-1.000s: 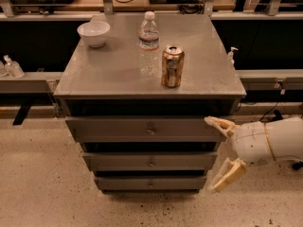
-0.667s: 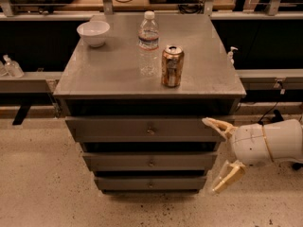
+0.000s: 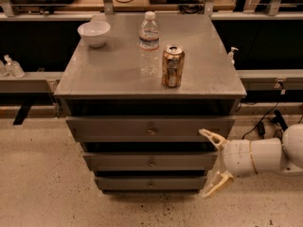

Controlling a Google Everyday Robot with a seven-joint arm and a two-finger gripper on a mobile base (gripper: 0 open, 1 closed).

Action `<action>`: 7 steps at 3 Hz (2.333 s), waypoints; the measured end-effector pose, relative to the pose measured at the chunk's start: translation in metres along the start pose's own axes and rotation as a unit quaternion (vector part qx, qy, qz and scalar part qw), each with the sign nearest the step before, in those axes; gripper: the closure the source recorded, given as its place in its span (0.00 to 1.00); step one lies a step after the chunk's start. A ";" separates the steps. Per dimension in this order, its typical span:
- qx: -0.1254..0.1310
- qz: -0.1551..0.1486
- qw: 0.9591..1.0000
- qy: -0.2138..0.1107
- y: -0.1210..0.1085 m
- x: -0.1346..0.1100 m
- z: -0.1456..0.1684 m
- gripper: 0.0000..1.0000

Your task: Open bottom drawer

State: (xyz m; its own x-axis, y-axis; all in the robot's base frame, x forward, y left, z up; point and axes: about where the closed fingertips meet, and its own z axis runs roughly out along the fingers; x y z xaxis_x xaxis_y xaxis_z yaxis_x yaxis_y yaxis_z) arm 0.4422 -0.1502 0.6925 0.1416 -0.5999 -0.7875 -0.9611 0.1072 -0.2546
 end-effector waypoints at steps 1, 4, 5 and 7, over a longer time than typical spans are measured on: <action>0.026 -0.047 0.998 0.044 0.003 0.048 0.033 0.00; -0.004 -0.086 0.993 0.081 0.000 0.102 0.096 0.00; -0.059 -0.086 0.991 0.084 0.020 0.164 0.151 0.00; -0.097 -0.065 0.985 0.127 0.052 0.249 0.169 0.00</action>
Offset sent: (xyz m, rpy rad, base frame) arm 0.0397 -0.0242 -0.0934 -0.3477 -0.1568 -0.1181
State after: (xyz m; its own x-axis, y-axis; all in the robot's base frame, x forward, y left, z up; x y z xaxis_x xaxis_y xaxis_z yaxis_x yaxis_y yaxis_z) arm 0.4671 -0.1601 0.3886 0.2254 -0.7799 -0.5839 -0.9696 -0.1214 -0.2122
